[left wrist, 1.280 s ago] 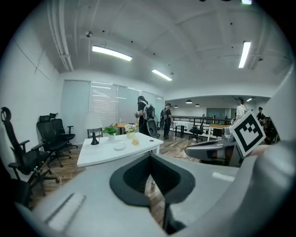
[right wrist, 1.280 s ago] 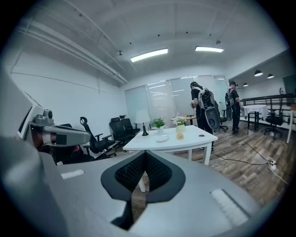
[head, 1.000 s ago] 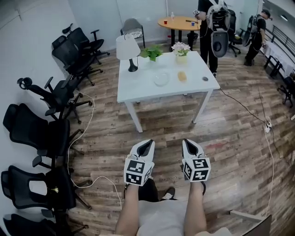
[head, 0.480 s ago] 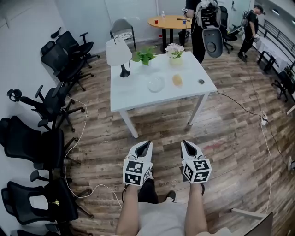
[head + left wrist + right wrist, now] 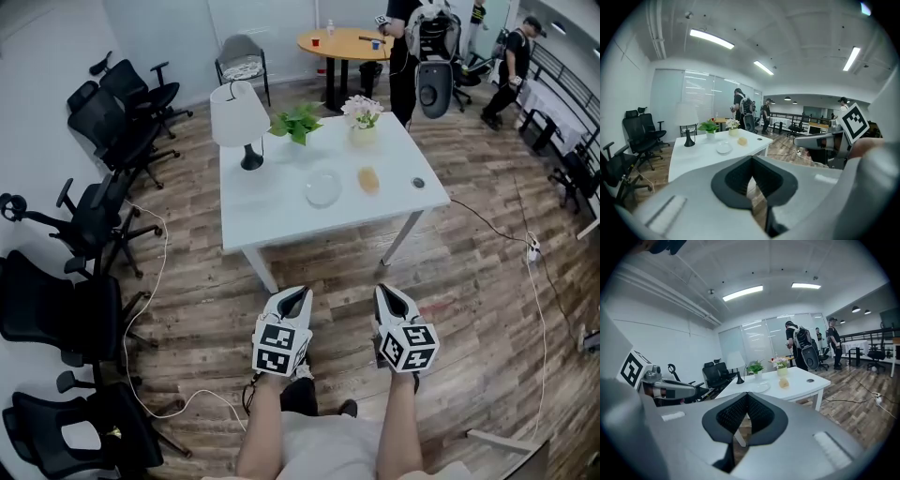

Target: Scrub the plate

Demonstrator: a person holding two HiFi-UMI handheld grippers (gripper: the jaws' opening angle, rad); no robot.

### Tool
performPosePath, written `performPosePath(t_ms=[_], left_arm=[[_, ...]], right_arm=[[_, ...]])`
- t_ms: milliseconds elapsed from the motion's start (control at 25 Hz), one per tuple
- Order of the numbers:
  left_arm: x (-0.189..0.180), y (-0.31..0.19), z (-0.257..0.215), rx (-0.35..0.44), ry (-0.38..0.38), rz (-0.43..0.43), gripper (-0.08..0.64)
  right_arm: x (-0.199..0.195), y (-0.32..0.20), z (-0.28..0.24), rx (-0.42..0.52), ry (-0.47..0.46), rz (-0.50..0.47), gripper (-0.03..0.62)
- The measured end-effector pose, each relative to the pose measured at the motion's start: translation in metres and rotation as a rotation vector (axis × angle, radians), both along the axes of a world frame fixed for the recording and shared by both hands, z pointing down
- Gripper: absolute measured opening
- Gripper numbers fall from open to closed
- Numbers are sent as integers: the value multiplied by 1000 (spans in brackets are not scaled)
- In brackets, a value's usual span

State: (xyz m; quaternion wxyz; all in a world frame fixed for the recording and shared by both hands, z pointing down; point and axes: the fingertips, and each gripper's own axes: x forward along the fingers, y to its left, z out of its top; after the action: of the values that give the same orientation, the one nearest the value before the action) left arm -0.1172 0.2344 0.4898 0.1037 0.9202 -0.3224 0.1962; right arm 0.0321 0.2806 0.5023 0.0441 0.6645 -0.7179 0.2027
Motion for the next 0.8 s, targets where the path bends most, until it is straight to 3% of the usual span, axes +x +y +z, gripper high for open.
performPosePath(t_ms=[360, 800], left_arm=[[-11, -76, 8, -47, 15, 36, 1], [-10, -132, 14, -40, 8, 89, 1]], right_arm=[[-11, -57, 13, -64, 12, 37, 26], [-12, -120, 17, -62, 17, 56, 28]])
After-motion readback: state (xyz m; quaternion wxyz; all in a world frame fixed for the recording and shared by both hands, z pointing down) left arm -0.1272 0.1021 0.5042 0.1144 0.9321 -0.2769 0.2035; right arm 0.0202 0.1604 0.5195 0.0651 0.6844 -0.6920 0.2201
